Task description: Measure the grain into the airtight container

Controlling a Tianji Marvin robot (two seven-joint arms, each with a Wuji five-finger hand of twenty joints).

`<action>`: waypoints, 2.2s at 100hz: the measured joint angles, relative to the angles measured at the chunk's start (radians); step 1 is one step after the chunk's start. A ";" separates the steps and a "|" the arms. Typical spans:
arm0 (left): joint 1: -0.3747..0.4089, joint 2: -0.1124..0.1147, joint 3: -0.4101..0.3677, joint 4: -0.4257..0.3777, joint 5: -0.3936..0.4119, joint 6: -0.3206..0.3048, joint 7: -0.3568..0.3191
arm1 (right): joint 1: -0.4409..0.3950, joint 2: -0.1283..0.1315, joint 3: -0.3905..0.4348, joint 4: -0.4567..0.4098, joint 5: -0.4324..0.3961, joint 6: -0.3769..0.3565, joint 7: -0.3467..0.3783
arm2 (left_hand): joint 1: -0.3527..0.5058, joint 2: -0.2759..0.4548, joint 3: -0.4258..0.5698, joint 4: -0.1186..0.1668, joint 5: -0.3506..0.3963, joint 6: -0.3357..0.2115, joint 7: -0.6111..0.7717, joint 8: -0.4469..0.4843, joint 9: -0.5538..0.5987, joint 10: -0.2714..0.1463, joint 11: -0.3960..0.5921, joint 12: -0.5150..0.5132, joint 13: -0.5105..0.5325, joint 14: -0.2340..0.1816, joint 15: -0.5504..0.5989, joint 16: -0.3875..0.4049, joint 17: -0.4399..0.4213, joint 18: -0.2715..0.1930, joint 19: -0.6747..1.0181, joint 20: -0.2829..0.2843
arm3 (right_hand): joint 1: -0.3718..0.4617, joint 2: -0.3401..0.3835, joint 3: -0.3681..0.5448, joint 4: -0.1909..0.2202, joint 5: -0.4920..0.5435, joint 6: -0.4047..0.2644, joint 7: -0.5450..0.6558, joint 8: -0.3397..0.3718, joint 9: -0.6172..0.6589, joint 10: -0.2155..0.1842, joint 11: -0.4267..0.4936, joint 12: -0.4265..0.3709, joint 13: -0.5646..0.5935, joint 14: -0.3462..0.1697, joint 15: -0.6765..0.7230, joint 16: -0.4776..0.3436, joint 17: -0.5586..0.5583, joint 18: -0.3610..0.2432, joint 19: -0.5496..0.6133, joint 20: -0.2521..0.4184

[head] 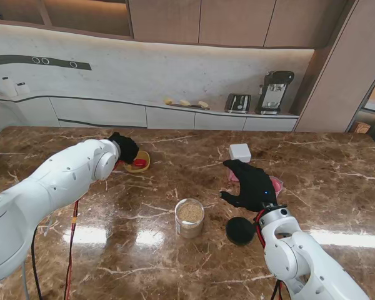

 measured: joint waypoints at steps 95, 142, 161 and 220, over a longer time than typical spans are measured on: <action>0.007 -0.005 -0.003 0.026 -0.008 -0.028 0.016 | 0.001 0.000 -0.001 0.001 0.004 0.000 0.000 | 0.211 0.155 -0.440 0.032 0.009 -0.019 -0.076 0.099 0.064 0.002 -0.016 0.142 0.025 0.000 0.000 0.000 -0.011 0.017 -0.015 0.000 | 0.000 0.002 0.004 0.000 0.000 0.000 0.000 -0.001 0.000 0.000 0.000 0.000 0.000 0.000 0.000 0.000 0.000 0.001 0.000 0.000; 0.068 0.075 -0.150 -0.167 0.102 0.026 0.011 | 0.001 -0.001 0.000 0.003 0.005 0.000 -0.005 | 0.223 0.177 -0.471 0.031 -0.029 -0.043 -0.078 0.197 0.287 0.056 -0.076 -0.121 0.148 0.022 0.024 0.000 0.016 0.018 -0.015 0.024 | -0.018 0.004 0.006 0.000 0.000 -0.001 0.000 -0.001 0.000 0.001 0.000 0.000 0.000 0.000 0.000 0.000 0.000 0.001 0.000 0.000; 0.133 0.119 -0.292 -0.296 0.196 0.043 -0.007 | 0.001 -0.002 0.000 0.005 0.005 -0.001 -0.012 | 0.223 0.195 -0.490 0.031 -0.042 -0.069 -0.078 0.245 0.433 0.057 -0.055 -0.173 0.264 0.035 0.063 0.006 0.051 0.020 0.021 0.054 | -0.025 0.004 0.006 0.000 0.000 -0.001 0.000 -0.001 0.000 0.001 0.000 0.000 0.000 0.000 0.000 0.000 0.000 0.001 0.000 0.000; 0.350 0.169 -0.593 -0.620 0.188 0.042 -0.123 | 0.000 -0.002 -0.002 0.006 -0.007 0.001 -0.022 | 0.222 0.213 -0.500 0.031 -0.074 -0.096 -0.091 0.356 0.511 0.013 0.210 0.255 0.430 0.123 0.231 0.203 0.095 0.092 0.023 0.063 | -0.025 0.013 0.015 0.000 0.000 -0.001 0.000 -0.010 0.011 0.002 0.000 0.000 0.000 0.000 0.000 0.000 0.001 0.001 0.000 0.000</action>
